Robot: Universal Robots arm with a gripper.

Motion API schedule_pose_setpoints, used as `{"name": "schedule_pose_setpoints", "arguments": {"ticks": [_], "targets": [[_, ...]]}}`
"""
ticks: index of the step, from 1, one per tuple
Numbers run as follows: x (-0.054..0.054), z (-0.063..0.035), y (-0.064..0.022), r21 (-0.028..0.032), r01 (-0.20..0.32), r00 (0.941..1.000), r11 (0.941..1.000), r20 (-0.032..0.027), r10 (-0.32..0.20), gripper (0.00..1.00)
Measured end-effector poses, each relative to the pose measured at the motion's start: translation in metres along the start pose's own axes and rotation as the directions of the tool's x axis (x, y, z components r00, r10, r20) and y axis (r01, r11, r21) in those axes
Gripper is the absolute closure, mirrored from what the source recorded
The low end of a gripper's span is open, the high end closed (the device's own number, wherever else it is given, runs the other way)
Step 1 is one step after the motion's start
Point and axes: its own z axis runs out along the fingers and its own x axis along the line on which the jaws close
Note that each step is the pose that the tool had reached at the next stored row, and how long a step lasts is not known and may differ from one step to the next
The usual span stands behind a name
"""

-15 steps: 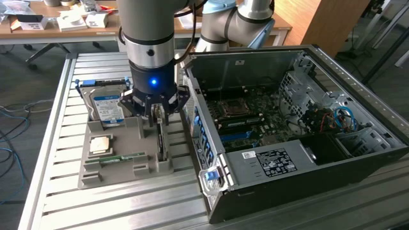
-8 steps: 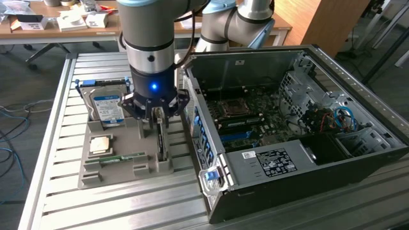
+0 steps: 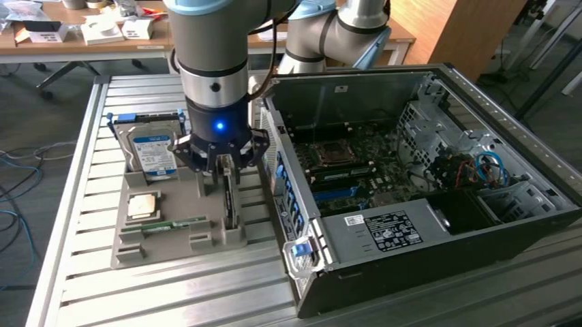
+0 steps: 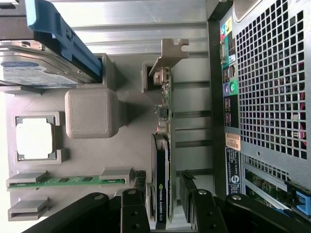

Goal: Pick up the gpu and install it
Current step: 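Pick up the gpu and move the gpu toward the slot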

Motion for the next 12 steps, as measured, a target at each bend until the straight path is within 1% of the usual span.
{"name": "schedule_pose_setpoints", "arguments": {"ticks": [3,12], "targets": [[0.0001,0.0038,-0.0002,0.0002,0.0,1.0,1.0,-0.0001,0.0,0.58],[-0.0018,0.0043,-0.0001,0.0002,0.0,1.0,1.0,-0.0002,0.0,0.58]]}}
